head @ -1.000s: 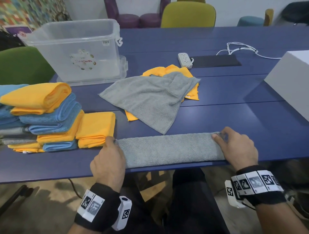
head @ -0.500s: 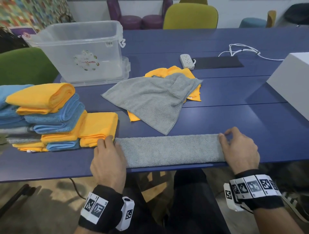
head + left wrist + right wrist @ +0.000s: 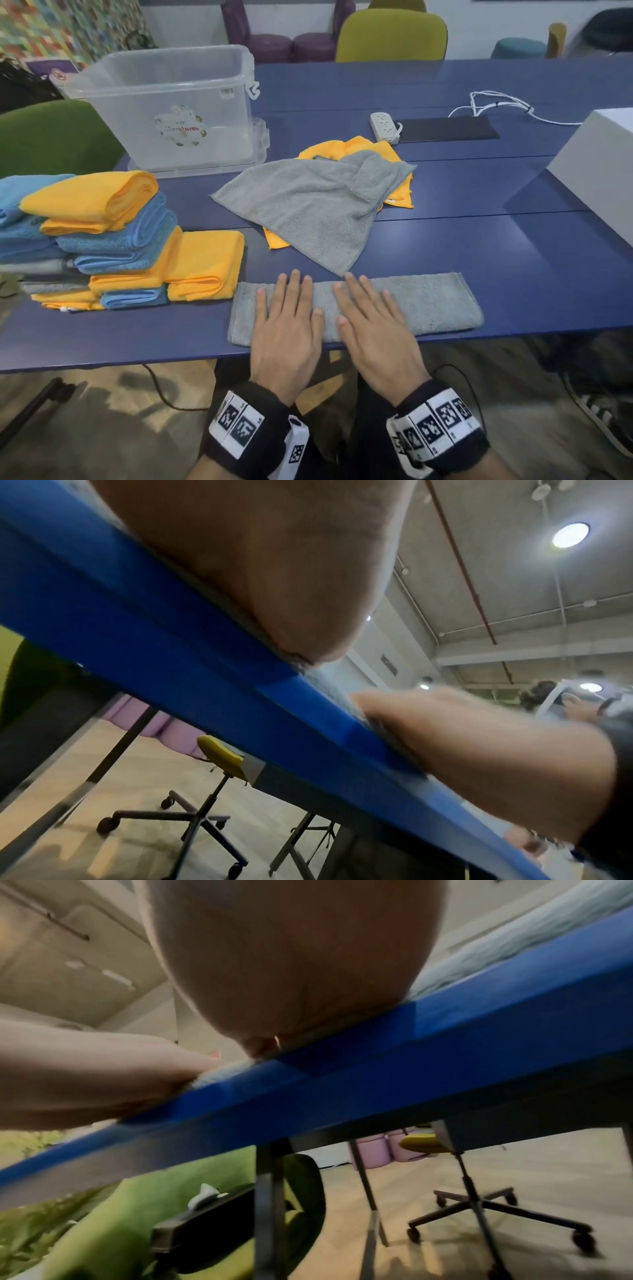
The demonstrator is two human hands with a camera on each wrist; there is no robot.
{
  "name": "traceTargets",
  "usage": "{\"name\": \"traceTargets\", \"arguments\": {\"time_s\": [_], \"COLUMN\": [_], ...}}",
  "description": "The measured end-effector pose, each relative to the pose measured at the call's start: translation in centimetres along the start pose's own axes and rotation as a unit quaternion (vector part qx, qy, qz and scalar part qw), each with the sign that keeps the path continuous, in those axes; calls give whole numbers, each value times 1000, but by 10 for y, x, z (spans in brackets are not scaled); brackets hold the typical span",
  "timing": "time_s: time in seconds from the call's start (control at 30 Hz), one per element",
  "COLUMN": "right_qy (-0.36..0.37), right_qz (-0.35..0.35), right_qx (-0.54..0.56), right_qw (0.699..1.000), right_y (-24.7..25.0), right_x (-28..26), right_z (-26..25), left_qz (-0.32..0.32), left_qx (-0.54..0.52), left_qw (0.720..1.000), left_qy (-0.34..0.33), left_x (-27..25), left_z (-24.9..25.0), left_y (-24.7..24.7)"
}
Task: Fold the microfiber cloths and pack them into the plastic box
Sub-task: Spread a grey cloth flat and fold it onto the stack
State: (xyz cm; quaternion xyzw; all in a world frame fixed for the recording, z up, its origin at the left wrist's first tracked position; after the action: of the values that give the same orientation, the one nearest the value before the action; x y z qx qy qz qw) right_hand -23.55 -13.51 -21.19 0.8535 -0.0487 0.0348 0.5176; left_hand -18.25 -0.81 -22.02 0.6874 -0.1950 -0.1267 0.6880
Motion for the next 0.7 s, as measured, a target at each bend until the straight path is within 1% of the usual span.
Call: {"name": "traceTargets", "arguments": {"time_s": [0.07,0.2,0.27,0.33,0.4,0.43,0.5,0.53,0.6,0.67,0.7], "right_qy": [-25,-107,-126,-132,-137,-135,-109,-85,-25,21,32], "right_qz": [15,66,55,44,53,66,82,74,36,11,5], "right_qx": [-20,-33,-38,-41,-46,-45,-26,-12,6,16,19], "right_qw": [999,991,990,989,988,988,990,994,999,1000,999], "right_y": [12,47,51,51,51,53,53,47,29,11,3], "right_x": [-7,-25,-29,-29,-27,-25,-19,-15,-4,5,9], "right_z": [29,97,113,116,109,100,70,49,4,-30,-40], "left_qz": [12,38,39,45,73,92,114,107,50,-9,-30], "left_qx": [-11,-16,-26,-60,-104,-113,-104,-93,-65,-55,-60], "left_qw": [1000,997,996,994,988,983,970,964,955,949,947], "left_qy": [22,65,79,77,91,113,187,227,284,309,316], "left_x": [-5,-17,-21,-24,-29,-33,-44,-49,-52,-50,-48], "left_z": [-15,-41,-49,-53,-60,-64,-77,-84,-95,-102,-103], "left_y": [1,7,5,6,15,25,39,43,41,35,33]}}
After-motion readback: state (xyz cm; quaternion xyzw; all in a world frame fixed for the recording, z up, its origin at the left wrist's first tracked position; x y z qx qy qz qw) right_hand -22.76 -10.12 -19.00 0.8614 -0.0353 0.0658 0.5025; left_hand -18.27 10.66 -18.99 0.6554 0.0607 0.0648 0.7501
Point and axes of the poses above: each hand's wrist, its own x-axis towards the middle knuckle, its own y-axis out of the back of the hand, z = x × y, the point moved 9 cm from there along x, towards the middle knuckle, and after that the axes turned 13 degrees about x, right-handed, at the moved point
